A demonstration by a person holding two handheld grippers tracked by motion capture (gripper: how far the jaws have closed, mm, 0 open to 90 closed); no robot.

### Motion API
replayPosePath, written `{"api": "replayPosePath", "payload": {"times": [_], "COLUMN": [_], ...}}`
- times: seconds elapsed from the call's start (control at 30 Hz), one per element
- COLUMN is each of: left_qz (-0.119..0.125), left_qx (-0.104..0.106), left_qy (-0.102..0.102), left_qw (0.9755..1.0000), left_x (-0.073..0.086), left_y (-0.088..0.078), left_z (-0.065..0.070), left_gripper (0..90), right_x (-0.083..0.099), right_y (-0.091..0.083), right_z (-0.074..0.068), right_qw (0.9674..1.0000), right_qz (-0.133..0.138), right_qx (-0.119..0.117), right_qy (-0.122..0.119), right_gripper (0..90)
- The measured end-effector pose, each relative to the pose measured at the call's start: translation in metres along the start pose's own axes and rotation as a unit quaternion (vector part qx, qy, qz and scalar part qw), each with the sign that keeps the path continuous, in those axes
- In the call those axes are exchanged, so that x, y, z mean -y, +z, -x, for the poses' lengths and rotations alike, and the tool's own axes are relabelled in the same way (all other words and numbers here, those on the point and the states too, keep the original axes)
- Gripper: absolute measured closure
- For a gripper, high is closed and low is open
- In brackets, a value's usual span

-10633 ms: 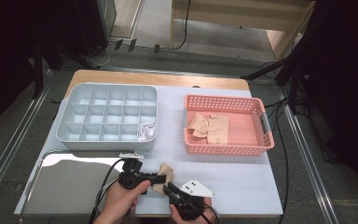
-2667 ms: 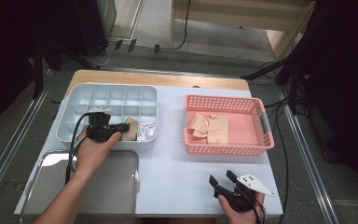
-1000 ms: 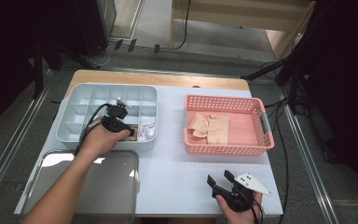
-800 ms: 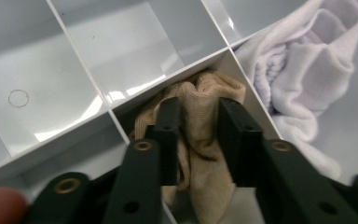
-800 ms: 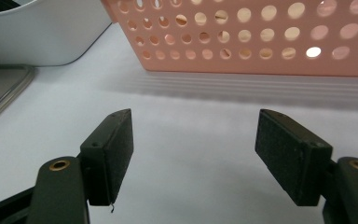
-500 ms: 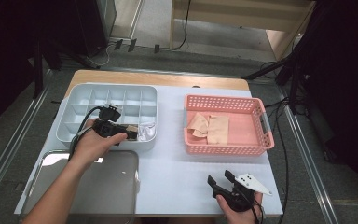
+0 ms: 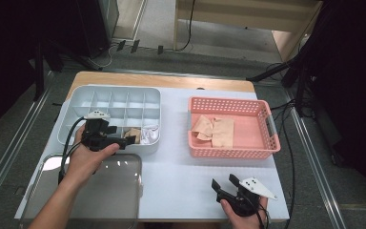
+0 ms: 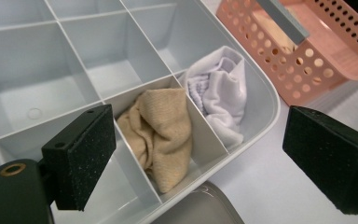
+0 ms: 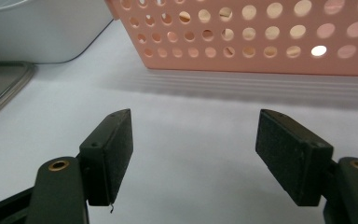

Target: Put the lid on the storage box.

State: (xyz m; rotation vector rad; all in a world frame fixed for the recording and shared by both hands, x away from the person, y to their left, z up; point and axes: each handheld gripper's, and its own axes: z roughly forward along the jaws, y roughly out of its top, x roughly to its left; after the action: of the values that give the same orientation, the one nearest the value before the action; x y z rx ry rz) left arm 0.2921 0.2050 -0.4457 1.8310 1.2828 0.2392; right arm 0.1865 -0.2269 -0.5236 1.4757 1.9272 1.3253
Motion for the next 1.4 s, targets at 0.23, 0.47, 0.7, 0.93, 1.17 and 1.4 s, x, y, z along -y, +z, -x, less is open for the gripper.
{"api": "replayPosePath", "payload": {"times": [0.23, 0.47, 0.7, 0.93, 1.17, 1.4], "left_qz": [0.078, 0.118, 0.134, 0.145, 0.148, 0.151], "left_qx": [-0.027, -0.039, -0.046, -0.057, -0.054, -0.054], "left_qy": [0.009, 0.015, 0.019, 0.008, 0.000, -0.005], "left_qw": [0.9965, 0.9921, 0.9898, 0.9878, 0.9875, 0.9870], "left_x": [0.019, 0.042, 0.063, 0.083, 0.095, 0.106], "left_y": [-0.015, -0.022, -0.027, -0.032, -0.038, -0.043], "left_z": [0.004, 0.011, 0.019, 0.019, 0.014, 0.011], "left_gripper": [9.0, 9.1, 9.2, 11.1, 12.0, 11.8], "right_x": [0.000, 0.000, 0.000, -0.001, -0.003, -0.010], "right_y": [0.000, 0.001, -0.001, -0.002, -0.004, -0.009], "right_z": [-0.002, -0.002, -0.001, 0.001, 0.003, 0.002], "right_qw": [1.0000, 1.0000, 1.0000, 0.9999, 0.9997, 0.9995], "right_qz": [-0.002, -0.001, 0.003, 0.007, 0.012, 0.022], "right_qx": [0.001, 0.001, 0.005, 0.008, 0.018, 0.024], "right_qy": [0.004, 0.000, 0.003, 0.005, 0.006, 0.005], "right_gripper": [27.3, 27.1, 27.1, 27.1, 27.1, 27.1]}}
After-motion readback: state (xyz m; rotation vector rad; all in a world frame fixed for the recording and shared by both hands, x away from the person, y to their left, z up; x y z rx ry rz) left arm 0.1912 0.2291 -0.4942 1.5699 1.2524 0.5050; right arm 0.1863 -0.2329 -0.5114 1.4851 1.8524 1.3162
